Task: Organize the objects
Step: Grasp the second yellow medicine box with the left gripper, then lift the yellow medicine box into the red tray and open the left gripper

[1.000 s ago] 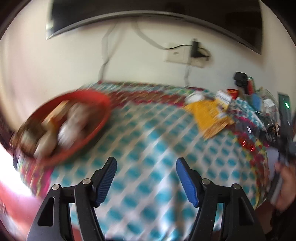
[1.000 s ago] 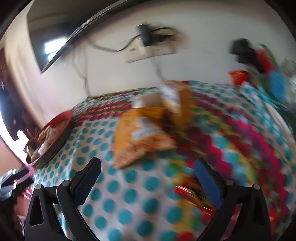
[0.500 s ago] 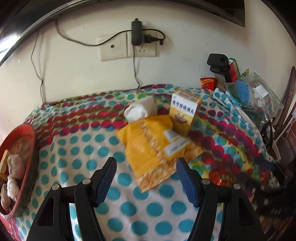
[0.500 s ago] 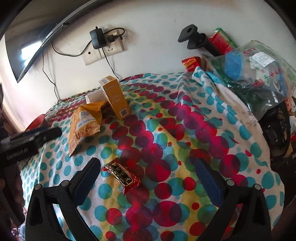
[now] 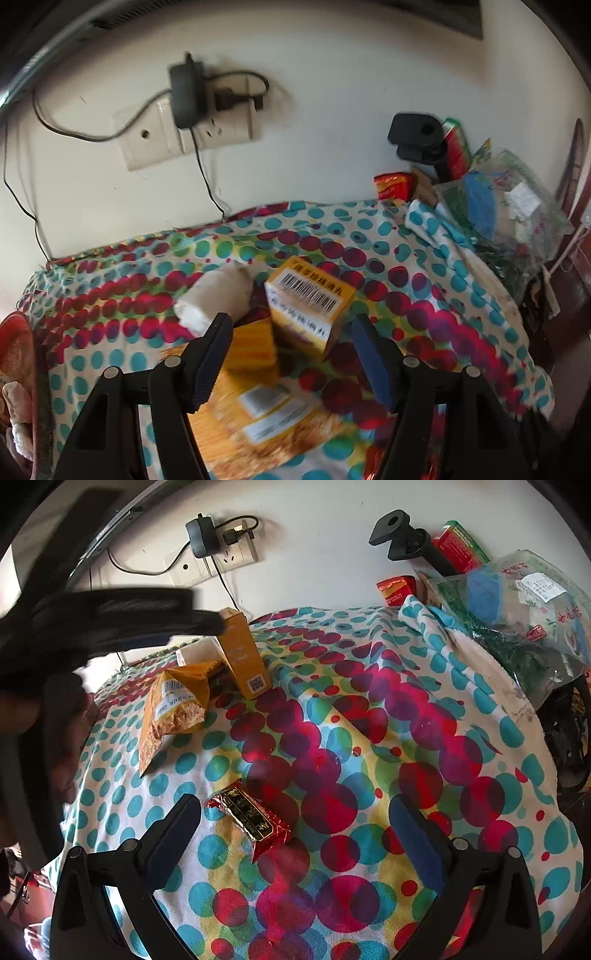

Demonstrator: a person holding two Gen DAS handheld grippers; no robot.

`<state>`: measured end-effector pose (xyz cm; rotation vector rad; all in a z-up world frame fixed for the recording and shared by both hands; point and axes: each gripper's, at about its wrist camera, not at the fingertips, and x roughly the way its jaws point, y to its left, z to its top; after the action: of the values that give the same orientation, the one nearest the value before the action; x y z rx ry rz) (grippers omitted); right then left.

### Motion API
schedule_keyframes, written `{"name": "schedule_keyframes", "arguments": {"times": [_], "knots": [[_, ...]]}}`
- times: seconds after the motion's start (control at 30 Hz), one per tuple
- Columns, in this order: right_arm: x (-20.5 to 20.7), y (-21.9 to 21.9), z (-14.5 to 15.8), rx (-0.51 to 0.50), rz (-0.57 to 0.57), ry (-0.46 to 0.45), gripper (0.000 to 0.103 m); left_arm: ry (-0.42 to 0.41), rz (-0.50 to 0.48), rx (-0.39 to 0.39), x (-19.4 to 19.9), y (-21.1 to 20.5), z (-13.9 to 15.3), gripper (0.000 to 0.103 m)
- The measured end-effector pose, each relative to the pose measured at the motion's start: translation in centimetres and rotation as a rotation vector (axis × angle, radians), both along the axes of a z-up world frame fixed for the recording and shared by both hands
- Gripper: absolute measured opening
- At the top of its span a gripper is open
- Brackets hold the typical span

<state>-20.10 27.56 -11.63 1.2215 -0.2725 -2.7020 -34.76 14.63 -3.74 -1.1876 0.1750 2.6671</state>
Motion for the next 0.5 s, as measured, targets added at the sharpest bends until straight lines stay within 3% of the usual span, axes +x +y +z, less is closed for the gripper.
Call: {"name": "schedule_keyframes", "arguments": {"times": [0.23,0.37,0.5], "knots": [[0.0,-0.1,-0.2,-0.014,0.007,-0.010,0.102,-0.002,-0.006,-0.008,-2.7,1.7,-1.2,0.069],[-0.1,0.0,-0.3,-0.024,0.007,-0.017,0.102,0.008,-0.085,-0.031,-3.6,1.6,-1.2,0.069],[-0.2,-0.1,-0.4,-0.029,0.011,-0.022,0.102,-0.050,-0.117,-0.025,-4.9,1.0,-1.7,0.069]]}}
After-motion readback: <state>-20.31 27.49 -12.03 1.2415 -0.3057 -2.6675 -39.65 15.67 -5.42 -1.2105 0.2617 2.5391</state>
